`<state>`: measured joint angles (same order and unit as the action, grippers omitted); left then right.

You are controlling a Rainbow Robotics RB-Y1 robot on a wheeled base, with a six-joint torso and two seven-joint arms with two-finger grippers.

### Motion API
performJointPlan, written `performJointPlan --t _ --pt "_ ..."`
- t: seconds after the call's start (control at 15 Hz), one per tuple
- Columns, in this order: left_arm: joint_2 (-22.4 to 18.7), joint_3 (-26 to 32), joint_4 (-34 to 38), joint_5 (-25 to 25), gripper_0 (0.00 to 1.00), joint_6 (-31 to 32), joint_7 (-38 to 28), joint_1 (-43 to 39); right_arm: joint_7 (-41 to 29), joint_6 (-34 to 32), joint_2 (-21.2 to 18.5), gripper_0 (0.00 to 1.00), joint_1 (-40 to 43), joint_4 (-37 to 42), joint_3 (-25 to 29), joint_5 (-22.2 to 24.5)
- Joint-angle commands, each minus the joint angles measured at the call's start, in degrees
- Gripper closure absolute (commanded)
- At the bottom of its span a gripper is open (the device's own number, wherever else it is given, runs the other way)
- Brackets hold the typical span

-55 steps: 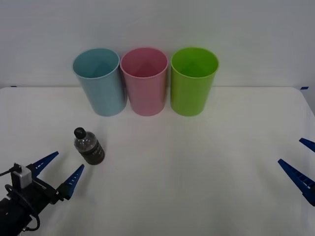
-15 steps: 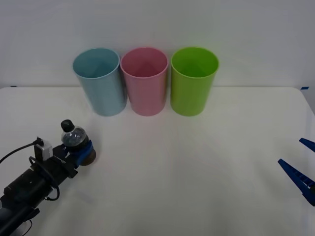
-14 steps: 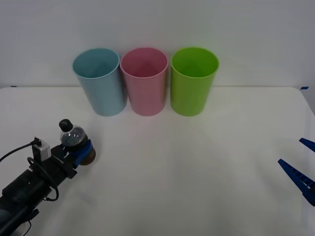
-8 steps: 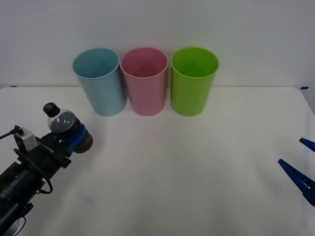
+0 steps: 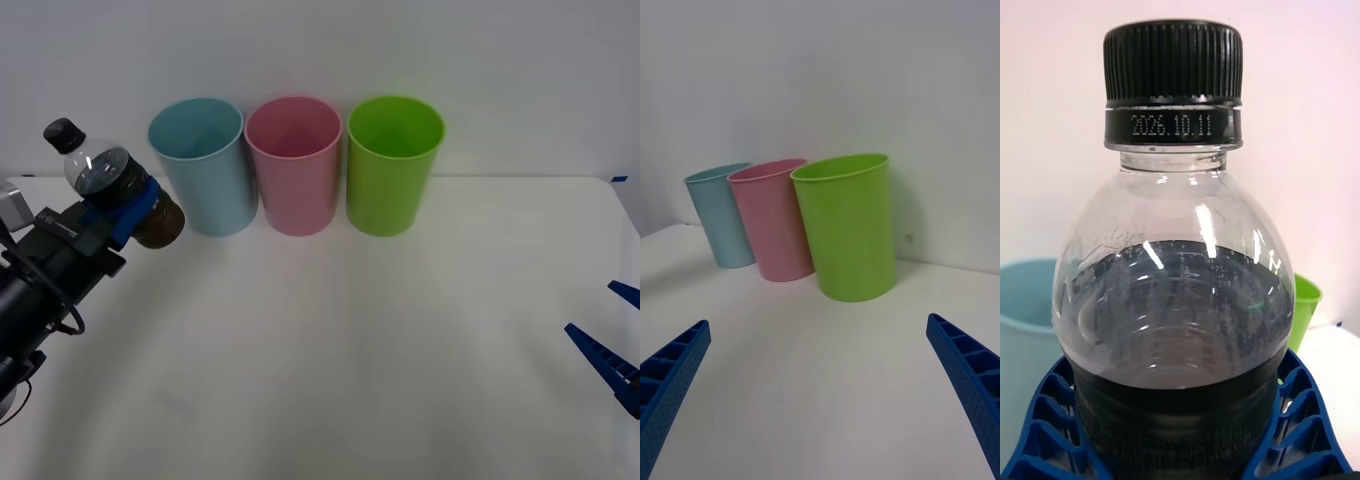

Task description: Grasp the object on the table and drop it into the matching bin: aluminum can to the light blue bin, PET bottle to the pink bin.

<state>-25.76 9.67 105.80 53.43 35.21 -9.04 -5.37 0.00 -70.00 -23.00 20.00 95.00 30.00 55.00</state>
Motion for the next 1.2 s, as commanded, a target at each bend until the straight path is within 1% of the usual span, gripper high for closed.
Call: performJointPlan --t 0.07,0.2,0.4,0.53,0.67,0.93,1.13,1.2 --pt "-2.0 0.0 0.0 -0.1 1.00 -1.9 -4.5 5.2 0.0 0.0 0.0 0.00 0.0 0.0 0.0 0.0" --pt "-2.2 -0.9 -0.2 1.9 1.00 -4.5 -7.0 8.9 0.0 0.0 0.0 0.00 0.0 0.0 0.0 0.0" --pt "-2.8 -7.1 -0.5 2.6 1.00 -14.2 -6.6 14.7 0.0 0.0 0.0 0.00 0.0 0.0 0.0 0.0" --pt "-2.6 -10.2 -2.7 4.2 1.00 -17.3 -6.3 18.2 0.0 0.0 0.0 0.00 0.0 0.0 0.0 0.0" --pt "-2.4 -12.4 -8.1 5.8 1.00 -17.4 -6.1 23.6 0.0 0.0 0.0 0.00 0.0 0.0 0.0 0.0" --pt "-1.1 -16.7 -18.6 6.4 1.00 -17.4 -6.0 33.6 0.0 0.0 0.0 0.00 0.0 0.0 0.0 0.0" --pt "0.5 -18.3 -25.1 7.2 1.00 -17.4 -5.5 39.5 0.0 0.0 0.0 0.00 0.0 0.0 0.0 0.0" --pt "1.6 -18.4 -27.3 8.4 1.00 -17.4 -5.4 41.4 0.0 0.0 0.0 0.00 0.0 0.0 0.0 0.0"
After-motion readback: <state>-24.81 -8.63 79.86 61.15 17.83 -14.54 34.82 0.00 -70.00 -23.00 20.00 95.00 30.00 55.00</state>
